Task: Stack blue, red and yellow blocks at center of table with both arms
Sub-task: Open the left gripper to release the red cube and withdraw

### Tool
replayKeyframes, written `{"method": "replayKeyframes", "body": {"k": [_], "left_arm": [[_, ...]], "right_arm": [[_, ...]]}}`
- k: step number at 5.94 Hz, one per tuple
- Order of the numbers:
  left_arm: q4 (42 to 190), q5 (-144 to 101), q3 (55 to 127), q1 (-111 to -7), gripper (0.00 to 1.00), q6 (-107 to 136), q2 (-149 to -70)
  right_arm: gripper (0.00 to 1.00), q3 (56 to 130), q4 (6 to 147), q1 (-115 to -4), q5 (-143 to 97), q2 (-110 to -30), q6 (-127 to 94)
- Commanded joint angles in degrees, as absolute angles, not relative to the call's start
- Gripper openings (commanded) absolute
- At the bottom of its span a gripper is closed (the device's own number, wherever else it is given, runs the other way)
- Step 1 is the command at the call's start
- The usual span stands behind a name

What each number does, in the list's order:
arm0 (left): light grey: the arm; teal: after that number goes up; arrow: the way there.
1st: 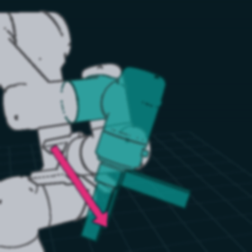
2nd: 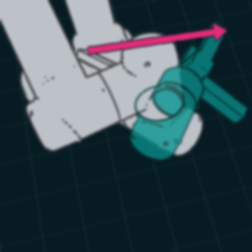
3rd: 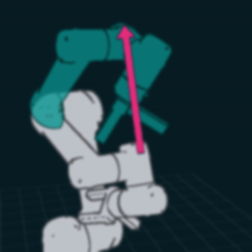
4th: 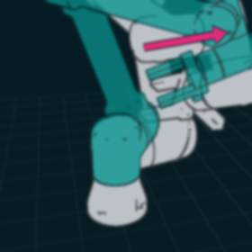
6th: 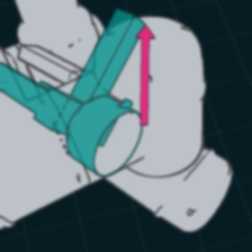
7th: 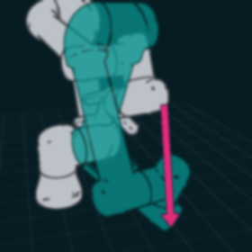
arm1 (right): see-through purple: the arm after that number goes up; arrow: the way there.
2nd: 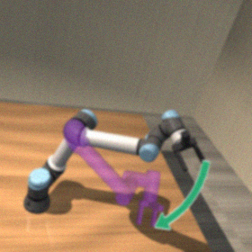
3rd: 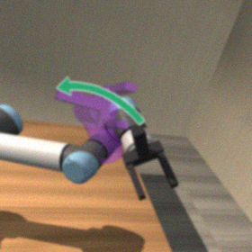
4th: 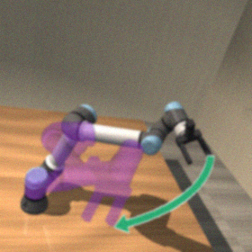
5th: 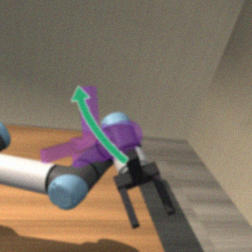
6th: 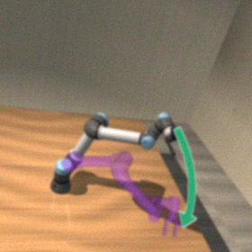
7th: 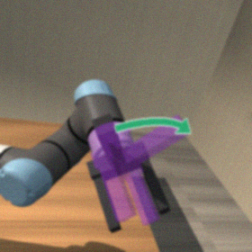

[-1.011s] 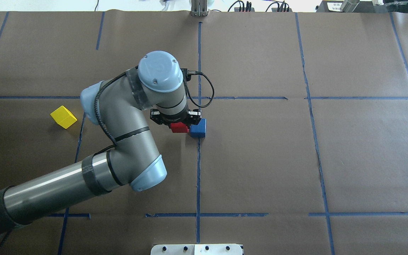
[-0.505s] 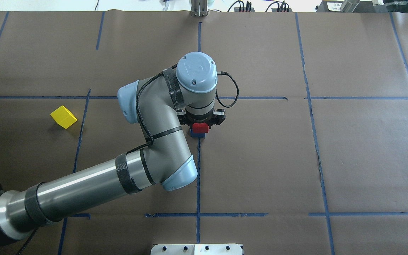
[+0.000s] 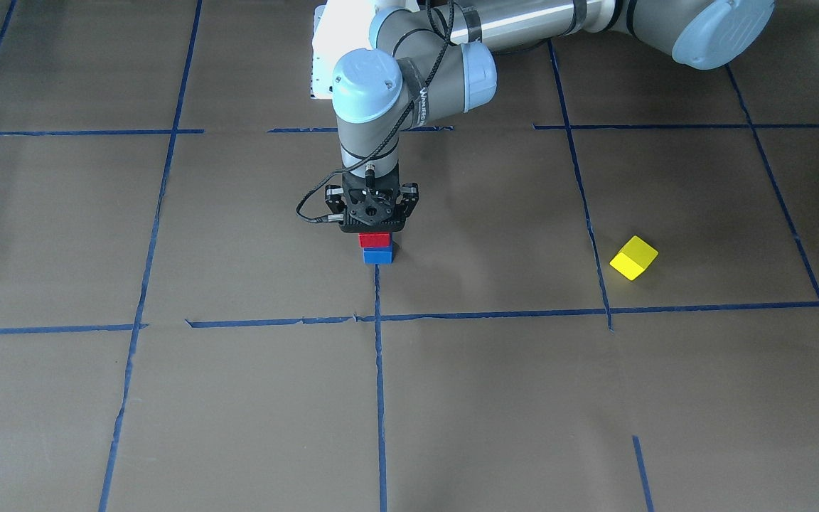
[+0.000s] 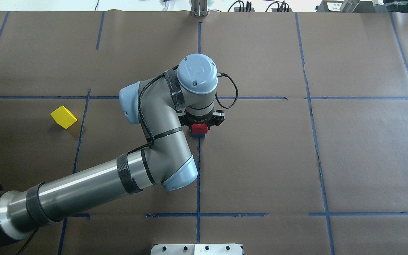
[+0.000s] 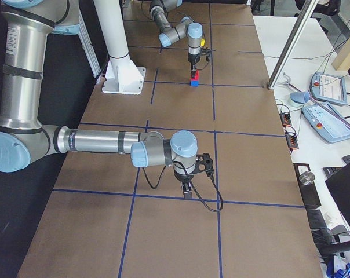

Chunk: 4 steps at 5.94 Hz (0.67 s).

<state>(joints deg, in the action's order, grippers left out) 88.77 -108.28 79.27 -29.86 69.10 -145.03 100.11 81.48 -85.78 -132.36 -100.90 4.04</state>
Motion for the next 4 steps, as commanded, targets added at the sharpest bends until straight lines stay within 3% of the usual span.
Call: {"method": "replayKeyframes", "body": {"k": [1,2,3,4], "left_arm": [[88.9,-108.3,79.3,-29.8,0.12,69.0,-144.9],[89.5,-108.4,79.2,-29.9,0.27,69.0,-144.8],[89.7,-108.4,79.3,-29.9,0.55,68.9,-144.8],[89.9,-108.1,79.5,-29.9,1.00,68.6,-144.7]], "right_arm": [[1.00,100.0,81.5,-85.8,-132.4,-100.9,4.0],[1.00,100.0,81.5,-85.8,-132.4,-100.9,4.0],[1.00,100.0,81.5,-85.8,-132.4,-100.9,4.0],[1.00,100.0,81.5,-85.8,-132.4,-100.9,4.0]]}}
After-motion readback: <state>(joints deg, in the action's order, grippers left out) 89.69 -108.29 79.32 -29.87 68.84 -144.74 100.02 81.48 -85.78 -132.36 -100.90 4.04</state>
